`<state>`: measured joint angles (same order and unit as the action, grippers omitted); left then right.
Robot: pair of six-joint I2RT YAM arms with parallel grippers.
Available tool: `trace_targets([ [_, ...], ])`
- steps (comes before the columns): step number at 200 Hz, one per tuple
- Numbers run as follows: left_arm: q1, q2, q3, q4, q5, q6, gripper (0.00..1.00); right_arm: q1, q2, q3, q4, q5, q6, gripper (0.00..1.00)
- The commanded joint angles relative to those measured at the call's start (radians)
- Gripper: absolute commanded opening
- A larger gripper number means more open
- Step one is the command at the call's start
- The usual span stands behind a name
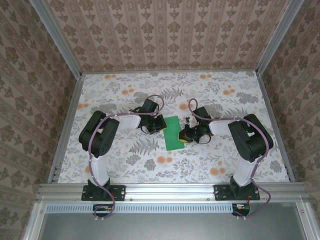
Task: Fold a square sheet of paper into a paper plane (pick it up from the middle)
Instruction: Fold the square sheet of paper in half at the center of the table.
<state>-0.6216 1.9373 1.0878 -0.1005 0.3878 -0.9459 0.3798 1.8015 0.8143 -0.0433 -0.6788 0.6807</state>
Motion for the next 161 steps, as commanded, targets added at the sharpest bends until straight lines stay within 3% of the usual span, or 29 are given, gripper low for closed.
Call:
trace_targets([
  [1, -0.007, 0.079, -0.078, -0.236, -0.116, 0.014, 0.08, 0.0, -0.011, -0.055, -0.077, -0.016, -0.025, 0.0],
  [62, -0.007, 0.078, -0.088, -0.222, -0.119, 0.01, 0.08, -0.001, -0.119, -0.122, -0.213, -0.012, -0.113, 0.0],
  [102, -0.008, 0.077, -0.08, -0.222, -0.114, 0.018, 0.08, 0.014, -0.161, -0.007, -0.221, -0.002, -0.106, 0.0],
  [161, -0.012, 0.077, -0.05, -0.252, -0.116, 0.032, 0.08, 0.045, -0.023, 0.115, -0.152, 0.035, -0.071, 0.0],
])
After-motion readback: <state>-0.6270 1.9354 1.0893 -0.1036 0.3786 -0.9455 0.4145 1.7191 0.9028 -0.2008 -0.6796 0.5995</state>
